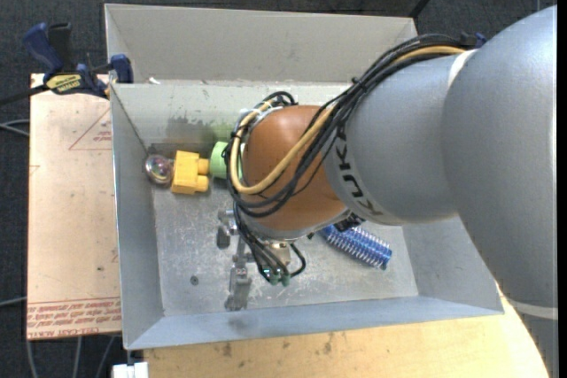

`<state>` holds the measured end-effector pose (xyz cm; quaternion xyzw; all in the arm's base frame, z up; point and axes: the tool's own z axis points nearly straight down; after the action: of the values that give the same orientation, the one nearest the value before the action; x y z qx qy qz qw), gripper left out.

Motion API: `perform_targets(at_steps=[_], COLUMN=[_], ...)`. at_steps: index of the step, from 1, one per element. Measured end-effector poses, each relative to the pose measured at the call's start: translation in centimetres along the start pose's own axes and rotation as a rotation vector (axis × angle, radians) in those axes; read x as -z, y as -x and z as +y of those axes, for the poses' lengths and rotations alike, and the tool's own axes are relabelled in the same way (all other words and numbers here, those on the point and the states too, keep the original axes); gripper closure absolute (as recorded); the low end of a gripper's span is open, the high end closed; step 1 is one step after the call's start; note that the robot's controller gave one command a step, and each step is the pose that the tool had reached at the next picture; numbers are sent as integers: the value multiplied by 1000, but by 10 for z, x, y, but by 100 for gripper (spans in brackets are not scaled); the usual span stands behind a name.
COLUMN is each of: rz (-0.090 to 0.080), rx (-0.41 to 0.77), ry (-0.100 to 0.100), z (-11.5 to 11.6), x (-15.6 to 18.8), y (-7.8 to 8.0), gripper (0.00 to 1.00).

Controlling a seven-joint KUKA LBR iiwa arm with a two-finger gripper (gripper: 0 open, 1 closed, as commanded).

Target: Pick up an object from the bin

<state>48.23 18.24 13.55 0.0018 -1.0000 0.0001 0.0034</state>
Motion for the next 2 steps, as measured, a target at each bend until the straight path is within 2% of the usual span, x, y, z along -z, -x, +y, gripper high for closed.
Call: perform_targets(at_steps=[1,2], rz=[-11,-7], rx=[-166,-369], ry=[0,1], z=[-72,-132], x=[14,27], y=[46,24], gripper=[0,0])
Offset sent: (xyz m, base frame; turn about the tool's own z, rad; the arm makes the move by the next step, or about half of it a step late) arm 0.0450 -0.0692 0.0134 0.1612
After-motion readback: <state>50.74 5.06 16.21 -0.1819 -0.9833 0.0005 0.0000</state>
